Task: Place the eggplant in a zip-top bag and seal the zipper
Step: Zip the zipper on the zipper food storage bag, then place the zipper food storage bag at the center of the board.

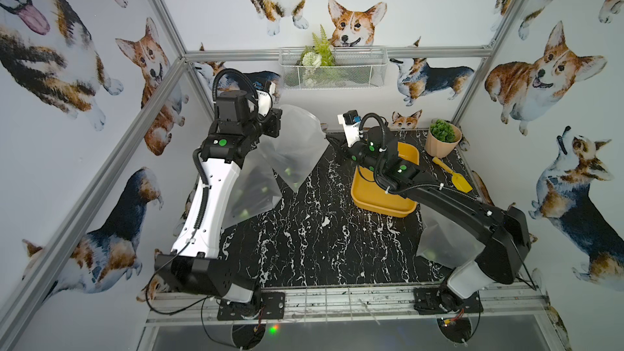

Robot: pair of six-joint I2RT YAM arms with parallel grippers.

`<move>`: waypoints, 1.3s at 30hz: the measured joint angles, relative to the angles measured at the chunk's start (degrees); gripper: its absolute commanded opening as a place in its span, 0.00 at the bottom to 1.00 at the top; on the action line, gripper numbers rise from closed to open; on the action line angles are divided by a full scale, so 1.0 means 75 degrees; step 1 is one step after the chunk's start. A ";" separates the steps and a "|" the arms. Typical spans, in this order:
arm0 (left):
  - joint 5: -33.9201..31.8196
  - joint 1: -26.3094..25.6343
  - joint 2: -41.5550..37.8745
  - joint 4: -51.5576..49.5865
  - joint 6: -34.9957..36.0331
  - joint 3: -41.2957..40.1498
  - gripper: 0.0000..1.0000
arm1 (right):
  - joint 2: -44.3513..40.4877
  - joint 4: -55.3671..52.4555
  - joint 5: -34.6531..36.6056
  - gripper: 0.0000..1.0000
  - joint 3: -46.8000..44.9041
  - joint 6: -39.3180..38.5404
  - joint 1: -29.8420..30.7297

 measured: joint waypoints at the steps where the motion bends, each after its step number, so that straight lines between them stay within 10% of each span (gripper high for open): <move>1: -0.0029 0.0000 0.0178 0.0052 -0.0006 0.0052 0.00 | 0.0160 0.0146 0.0035 0.00 0.0102 0.0041 -0.0125; 12: 0.0055 0.0000 0.1137 0.0828 -0.0143 0.0271 0.00 | 0.1157 0.0775 0.0379 0.00 0.0854 -0.0866 -0.0740; 29: 0.0711 -0.0921 -0.2238 -0.0204 -0.0318 -0.1638 0.00 | -0.2189 -0.0169 0.0393 0.00 -0.1358 -0.1434 0.0119; 39: 0.0513 -0.0632 -0.0685 -0.0128 -0.0609 -0.2704 0.00 | -0.0883 -0.0283 0.0603 0.00 -0.1469 -0.1192 -0.0428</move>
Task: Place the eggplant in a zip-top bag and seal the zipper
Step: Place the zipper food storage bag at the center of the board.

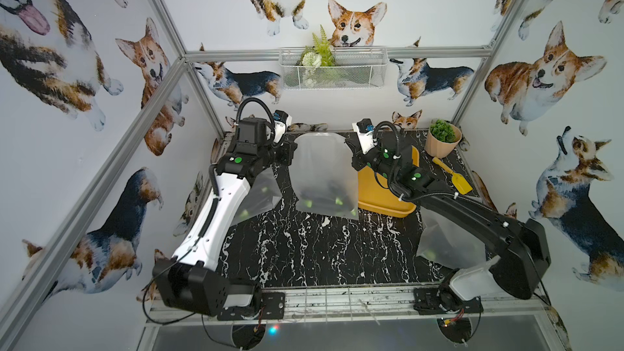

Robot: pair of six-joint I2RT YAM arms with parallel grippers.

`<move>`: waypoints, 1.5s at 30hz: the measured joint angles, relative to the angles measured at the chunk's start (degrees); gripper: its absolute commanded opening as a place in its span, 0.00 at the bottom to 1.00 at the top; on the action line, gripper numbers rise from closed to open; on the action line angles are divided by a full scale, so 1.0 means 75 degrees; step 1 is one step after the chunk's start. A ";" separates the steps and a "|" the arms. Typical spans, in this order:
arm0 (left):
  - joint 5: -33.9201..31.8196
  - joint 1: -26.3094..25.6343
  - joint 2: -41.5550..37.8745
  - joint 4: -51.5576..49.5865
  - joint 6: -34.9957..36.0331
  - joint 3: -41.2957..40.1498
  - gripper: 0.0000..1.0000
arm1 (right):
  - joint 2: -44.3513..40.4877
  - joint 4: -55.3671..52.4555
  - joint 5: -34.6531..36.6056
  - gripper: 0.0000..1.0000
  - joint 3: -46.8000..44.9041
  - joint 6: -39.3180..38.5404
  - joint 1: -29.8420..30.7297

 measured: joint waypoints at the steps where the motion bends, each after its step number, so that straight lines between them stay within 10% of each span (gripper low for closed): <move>1: 0.0026 0.0032 0.0289 0.0058 -0.0052 -0.0143 0.00 | 0.0265 0.0003 -0.0003 0.00 0.0038 0.0064 -0.0085; 7: -0.0283 0.0274 0.2072 0.0539 -0.0254 0.0140 0.08 | 0.2046 0.0143 0.0306 0.61 0.0822 0.0140 -0.0350; 11: -0.0927 0.0475 0.3177 0.0886 -0.0283 0.1064 0.39 | 0.2844 0.0122 0.0807 1.00 0.1652 -0.0009 -0.0350; 14: -0.1495 0.0539 0.3858 0.0866 -0.0391 0.2057 0.42 | 0.3045 0.0134 0.1166 1.00 0.2113 -0.0245 -0.0350; 16: -0.1786 0.0527 0.4071 0.0793 -0.0408 0.2527 0.67 | 0.3034 0.0131 0.1317 1.00 0.2197 -0.0294 -0.0350; 17: -0.1947 0.0522 0.4054 0.0772 -0.0449 0.2608 0.97 | 0.2987 0.0122 0.1399 1.00 0.2197 -0.0350 -0.0350; 18: -0.2090 0.0510 0.3958 0.0769 -0.0495 0.2611 0.99 | 0.2908 0.0108 0.1451 1.00 0.2154 -0.0414 -0.0350; 28: -0.2710 0.0682 0.2707 0.1023 -0.0854 0.1623 0.89 | 0.1786 -0.0851 0.1498 1.00 0.1396 0.0428 -0.1067; 33: -0.1480 0.0548 0.2503 0.1314 -0.1020 0.1148 0.87 | 0.1629 -0.1370 0.0615 1.00 0.1600 0.0959 -0.1317; 45: -0.0525 -0.1207 0.3337 0.4575 -0.2250 -0.1230 0.44 | 0.2769 -0.1824 -0.0047 1.00 0.2212 0.1346 -0.1346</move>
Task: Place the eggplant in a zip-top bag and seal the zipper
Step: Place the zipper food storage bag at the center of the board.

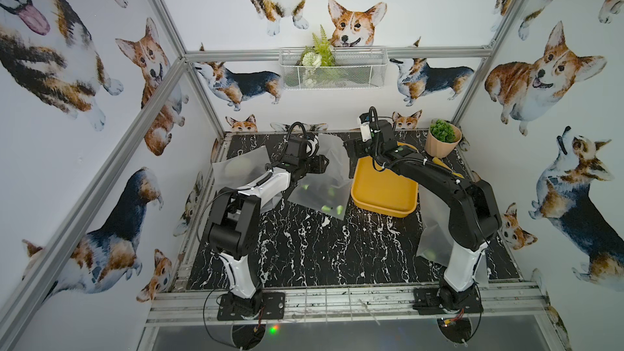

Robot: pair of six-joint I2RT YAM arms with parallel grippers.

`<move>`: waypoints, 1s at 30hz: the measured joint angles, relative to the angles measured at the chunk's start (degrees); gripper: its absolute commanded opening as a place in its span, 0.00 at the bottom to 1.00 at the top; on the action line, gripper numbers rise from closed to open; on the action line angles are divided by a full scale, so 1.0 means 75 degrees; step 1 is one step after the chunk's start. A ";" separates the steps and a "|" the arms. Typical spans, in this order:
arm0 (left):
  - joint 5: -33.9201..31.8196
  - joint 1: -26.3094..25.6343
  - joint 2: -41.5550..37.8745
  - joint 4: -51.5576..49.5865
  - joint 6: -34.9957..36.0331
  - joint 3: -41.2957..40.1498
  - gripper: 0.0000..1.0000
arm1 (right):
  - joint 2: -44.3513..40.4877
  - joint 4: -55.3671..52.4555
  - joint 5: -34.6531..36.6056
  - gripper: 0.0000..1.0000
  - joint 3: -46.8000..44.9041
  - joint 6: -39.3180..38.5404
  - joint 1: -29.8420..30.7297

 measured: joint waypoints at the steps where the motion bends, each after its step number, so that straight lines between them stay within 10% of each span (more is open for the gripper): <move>1: -0.0012 -0.0006 0.0236 0.0122 -0.0070 -0.0003 0.41 | 0.0032 0.0003 0.0003 1.00 0.0058 0.0012 -0.0003; 13: -0.0653 0.0026 0.1818 0.0423 -0.0140 0.0522 0.13 | -0.0597 0.0003 -0.0146 1.00 0.0154 0.0067 0.0000; 24: -0.1868 0.0277 0.1687 -0.0076 -0.0187 0.0452 0.16 | -0.1781 -0.0399 0.0268 1.00 -0.0329 -0.0341 -0.0003; 28: -0.2192 0.0831 0.1096 -0.0495 -0.0321 0.0009 0.57 | -0.2203 -0.0571 0.0746 1.00 -0.1282 -0.0417 -0.0032; 30: -0.1988 0.0912 0.0624 -0.0519 -0.0323 -0.0184 0.98 | -0.2457 -0.0720 0.1105 1.00 -0.1918 -0.0425 -0.0079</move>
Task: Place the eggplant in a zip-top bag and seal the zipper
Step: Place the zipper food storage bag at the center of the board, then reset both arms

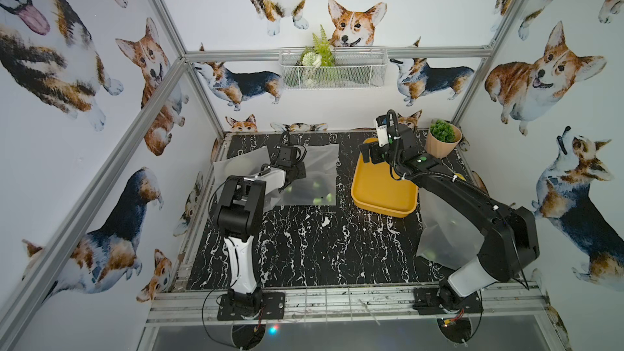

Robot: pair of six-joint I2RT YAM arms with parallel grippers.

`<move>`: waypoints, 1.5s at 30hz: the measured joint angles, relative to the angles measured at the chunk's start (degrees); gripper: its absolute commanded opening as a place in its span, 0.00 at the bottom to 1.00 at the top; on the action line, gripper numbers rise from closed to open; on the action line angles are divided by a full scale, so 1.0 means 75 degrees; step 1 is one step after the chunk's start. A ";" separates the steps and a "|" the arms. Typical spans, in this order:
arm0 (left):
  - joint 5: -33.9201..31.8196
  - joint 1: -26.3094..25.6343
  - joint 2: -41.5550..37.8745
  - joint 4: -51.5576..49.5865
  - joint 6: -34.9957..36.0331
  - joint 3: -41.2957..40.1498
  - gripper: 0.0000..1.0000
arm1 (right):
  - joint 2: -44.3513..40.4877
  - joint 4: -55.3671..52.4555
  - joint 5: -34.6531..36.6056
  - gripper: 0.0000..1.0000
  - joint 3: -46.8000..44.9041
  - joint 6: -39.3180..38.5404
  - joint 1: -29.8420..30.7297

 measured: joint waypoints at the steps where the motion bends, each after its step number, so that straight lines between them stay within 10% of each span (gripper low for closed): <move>1: 0.0204 0.0012 -0.0312 0.0070 0.0000 -0.0073 0.99 | -0.0125 0.0050 0.0163 1.00 -0.0312 0.0000 -0.0041; 8: 0.1300 0.0149 -0.2326 0.1020 0.0143 -0.0705 0.99 | -0.1151 0.0003 0.1489 1.00 -0.2005 0.0227 -0.0755; 20: -0.1644 0.1309 -0.4712 0.2425 0.2439 -0.4779 0.99 | -0.2978 0.1647 0.2876 1.00 -0.5263 0.0026 -0.2562; 33: -0.1652 0.1556 -0.2987 0.6158 0.2477 -0.6703 1.00 | -0.1568 0.5592 0.2404 1.00 -0.6991 -0.0204 -0.2938; 45: -0.1897 0.1431 -0.2885 0.6910 0.2463 -0.6577 0.99 | -0.0592 0.7676 0.0673 1.00 -0.7396 -0.0291 -0.3582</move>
